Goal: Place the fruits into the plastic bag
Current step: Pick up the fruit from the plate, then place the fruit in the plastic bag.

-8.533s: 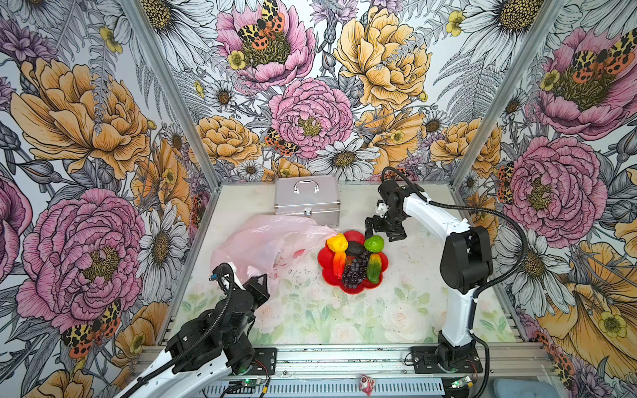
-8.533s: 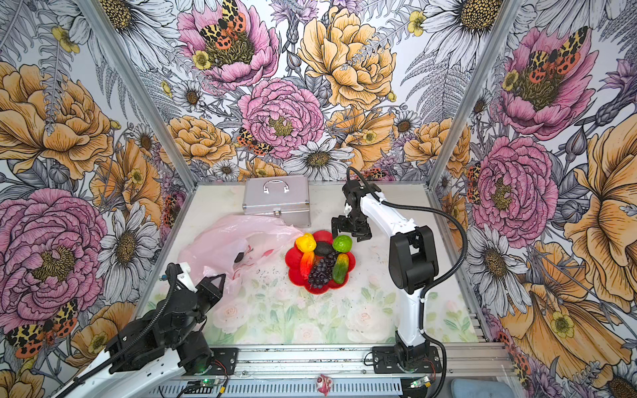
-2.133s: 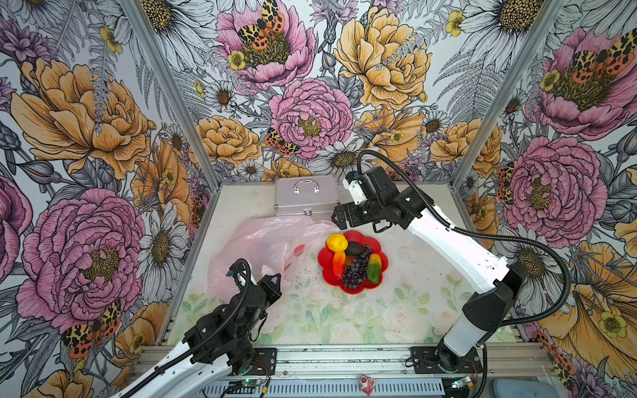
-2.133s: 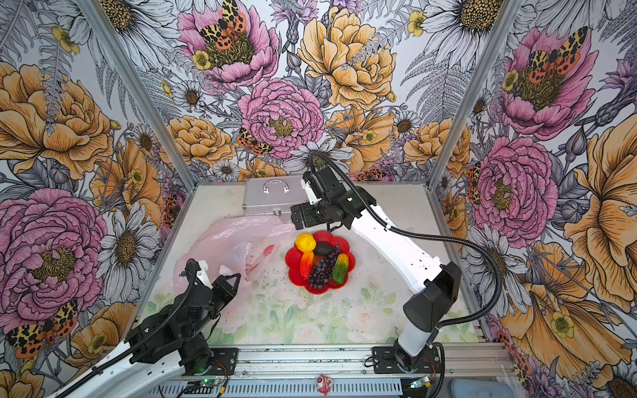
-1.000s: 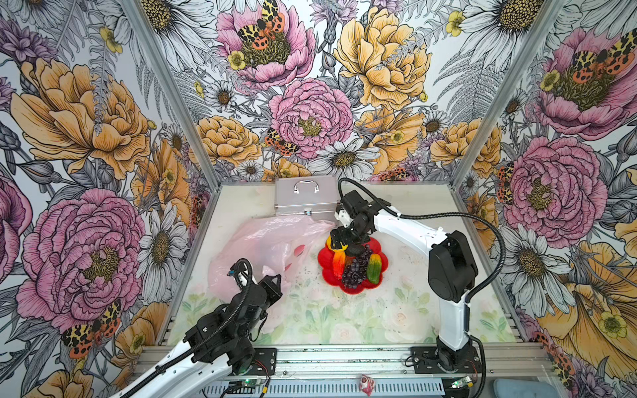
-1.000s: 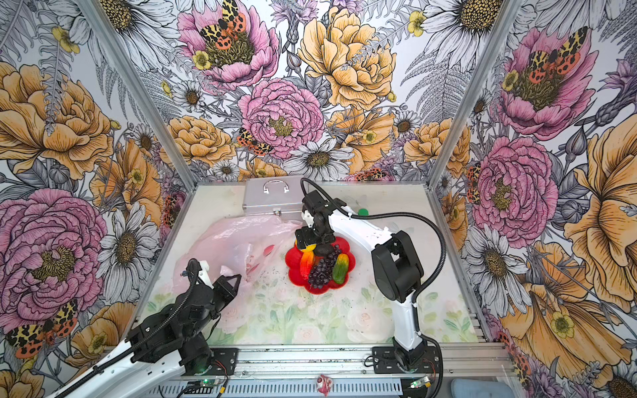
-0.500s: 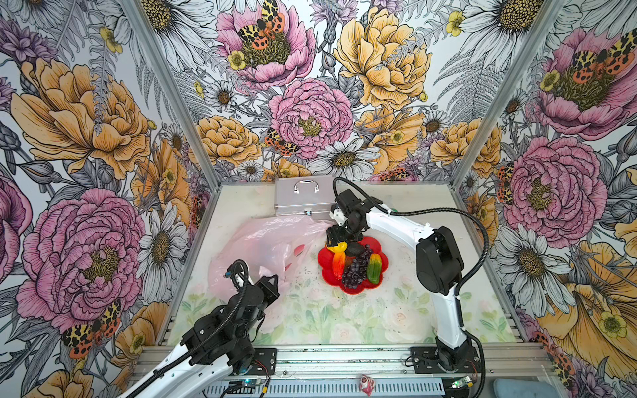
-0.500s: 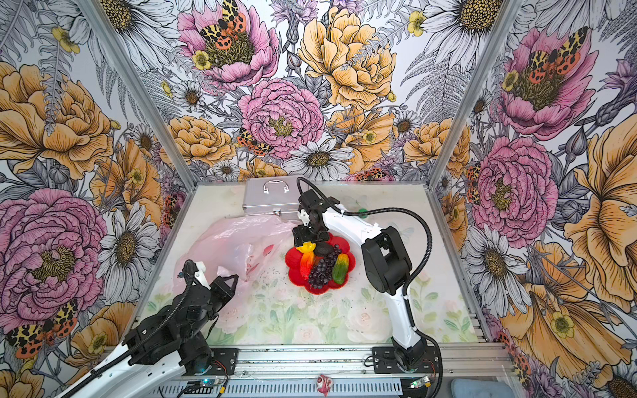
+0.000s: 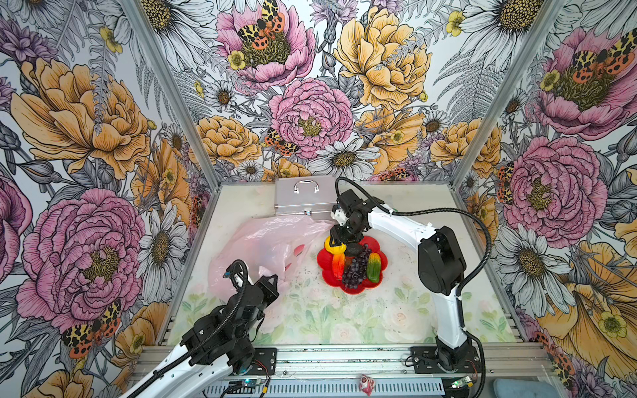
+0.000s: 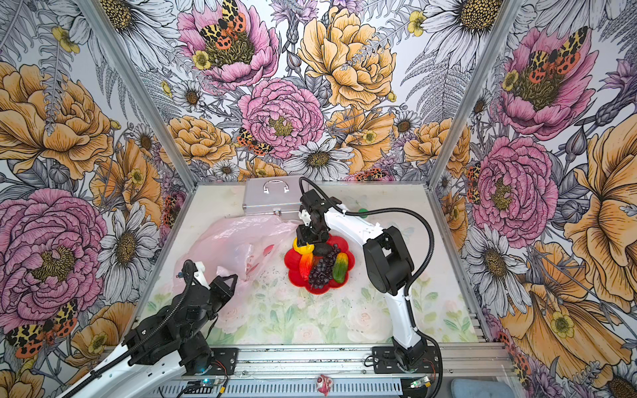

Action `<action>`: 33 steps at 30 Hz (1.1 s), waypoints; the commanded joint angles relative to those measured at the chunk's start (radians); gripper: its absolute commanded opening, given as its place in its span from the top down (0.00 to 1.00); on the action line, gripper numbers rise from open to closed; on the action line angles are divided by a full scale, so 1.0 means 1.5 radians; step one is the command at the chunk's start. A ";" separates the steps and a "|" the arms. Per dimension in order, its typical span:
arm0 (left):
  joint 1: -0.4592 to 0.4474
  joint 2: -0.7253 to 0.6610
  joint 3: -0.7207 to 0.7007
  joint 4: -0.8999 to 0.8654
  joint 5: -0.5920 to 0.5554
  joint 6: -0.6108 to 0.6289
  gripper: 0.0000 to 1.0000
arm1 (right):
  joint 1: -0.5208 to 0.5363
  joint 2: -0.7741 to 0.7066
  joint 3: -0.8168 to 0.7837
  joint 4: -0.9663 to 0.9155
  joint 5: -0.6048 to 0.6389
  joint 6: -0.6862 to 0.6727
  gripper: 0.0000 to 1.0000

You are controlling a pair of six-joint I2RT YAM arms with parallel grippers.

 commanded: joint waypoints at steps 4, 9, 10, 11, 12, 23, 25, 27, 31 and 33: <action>0.006 -0.007 0.013 -0.006 0.006 0.015 1.00 | -0.021 -0.120 -0.070 0.008 -0.056 0.043 0.51; 0.006 -0.005 0.016 -0.005 0.009 0.018 1.00 | -0.022 -0.197 -0.122 0.054 -0.131 0.118 0.51; 0.006 -0.005 0.017 -0.005 0.011 0.019 1.00 | -0.022 -0.203 -0.127 0.068 -0.147 0.138 0.51; 0.006 -0.006 0.016 -0.004 0.014 0.019 1.00 | -0.021 -0.204 -0.127 0.079 -0.160 0.154 0.51; 0.006 -0.006 0.016 -0.004 0.017 0.019 1.00 | -0.020 -0.203 -0.125 0.087 -0.169 0.165 0.51; 0.005 0.005 0.021 0.008 0.024 0.024 1.00 | 0.040 -0.086 0.017 0.107 -0.215 0.210 0.51; 0.006 0.009 0.021 0.011 0.025 0.024 1.00 | 0.055 -0.061 0.049 0.107 -0.220 0.214 0.51; 0.005 0.010 0.022 0.014 0.023 0.025 1.00 | 0.070 -0.036 0.071 0.107 -0.226 0.218 0.51; 0.006 0.012 0.027 0.017 0.019 0.029 1.00 | 0.092 0.004 0.096 0.107 -0.236 0.225 0.52; 0.005 0.014 0.028 0.018 0.019 0.029 1.00 | 0.101 0.014 0.100 0.107 -0.239 0.225 0.52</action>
